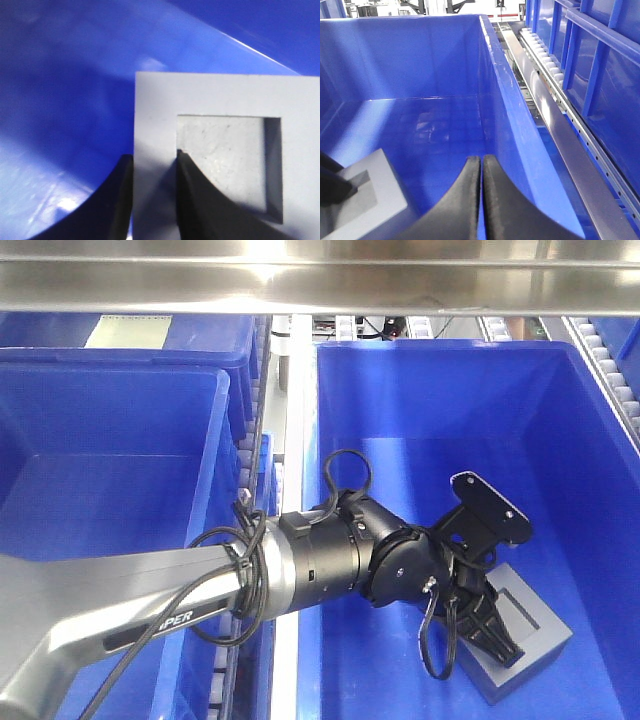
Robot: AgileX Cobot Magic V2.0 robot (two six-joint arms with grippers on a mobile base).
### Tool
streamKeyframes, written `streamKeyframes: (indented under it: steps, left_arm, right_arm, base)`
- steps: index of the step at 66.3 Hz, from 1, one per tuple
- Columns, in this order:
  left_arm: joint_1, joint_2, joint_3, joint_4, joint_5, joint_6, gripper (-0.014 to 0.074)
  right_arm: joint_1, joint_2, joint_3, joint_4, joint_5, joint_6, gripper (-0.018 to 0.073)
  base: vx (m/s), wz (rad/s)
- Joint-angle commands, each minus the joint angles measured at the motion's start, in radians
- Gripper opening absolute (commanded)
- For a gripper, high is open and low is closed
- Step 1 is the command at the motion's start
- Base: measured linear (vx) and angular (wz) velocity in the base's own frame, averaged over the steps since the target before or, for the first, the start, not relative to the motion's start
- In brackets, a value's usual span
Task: Sort gray base to blue bin
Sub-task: 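Swing the left arm over the farther blue bin and lower the block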
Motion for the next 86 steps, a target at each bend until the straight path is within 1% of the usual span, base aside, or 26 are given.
streamKeyframes:
  steps: [1,9,20,27,35,44,54,61,67,76,86]
  left_arm:
    - [0.004,-0.041,-0.030,0.017,-0.029,-0.046,0.0045]
    - [0.004,-0.037,-0.030,0.017,-0.012,-0.046,0.0125]
    - [0.004,-0.039,-0.030,0.017,-0.008,-0.046,0.0275]
    - [0.004,-0.039,-0.030,0.017,-0.007,-0.047,0.0354]
    - [0.004,-0.043,-0.030,0.017,-0.015,-0.047,0.0404]
    - [0.004,-0.072,-0.030,0.017,-0.049,-0.047,0.0412]
    - [0.004,-0.129,-0.030,0.016,-0.056,-0.058,0.0375]
    - [0.004,-0.163,-0.030,0.018,-0.068,-0.049,0.0300]
    - [0.004,-0.190,-0.030,0.018,-0.091,-0.030,0.0191]
    - [0.004,-0.217,-0.029,0.018,-0.105,-0.023,-0.0010]
    - [0.004,-0.233,-0.029,0.036,-0.121,-0.017,-0.0008]
  right_arm:
    - [0.000,-0.002,0.005,-0.007,-0.043,-0.008,-0.0005]
    - [0.000,-0.002,0.005,-0.007,-0.043,-0.008,-0.0005]
    - [0.000,-0.002,0.005,-0.007,-0.043,-0.008,-0.0005]
    - [0.000,-0.002,0.005,-0.007,-0.043,-0.008,-0.0005]
    - [0.000,-0.002,0.005,-0.007,-0.043,-0.008,-0.0005]
    - [0.000,-0.002,0.005,-0.007,-0.043,-0.008,-0.0005]
    - [0.000,-0.002,0.005,-0.007,-0.043,-0.008,-0.0005]
    - [0.000,-0.002,0.005,-0.007,-0.043,-0.008,-0.0005]
    - [0.000,-0.002,0.005,-0.007,-0.043,-0.008,-0.0005]
    - [0.000,-0.002,0.005,-0.007,-0.043,-0.008,-0.0005]
    - [0.000,-0.002,0.005,-0.007,-0.043,-0.008,-0.0005]
  base:
    - [0.00,0.00]
    - [0.00,0.00]
    - [0.00,0.00]
    - [0.00,0.00]
    - [0.00,0.00]
    - [0.00,0.00]
    - [0.00,0.00]
    - [0.00,0.00]
    - [0.00,0.00]
    - [0.00,0.00]
    - [0.00,0.00]
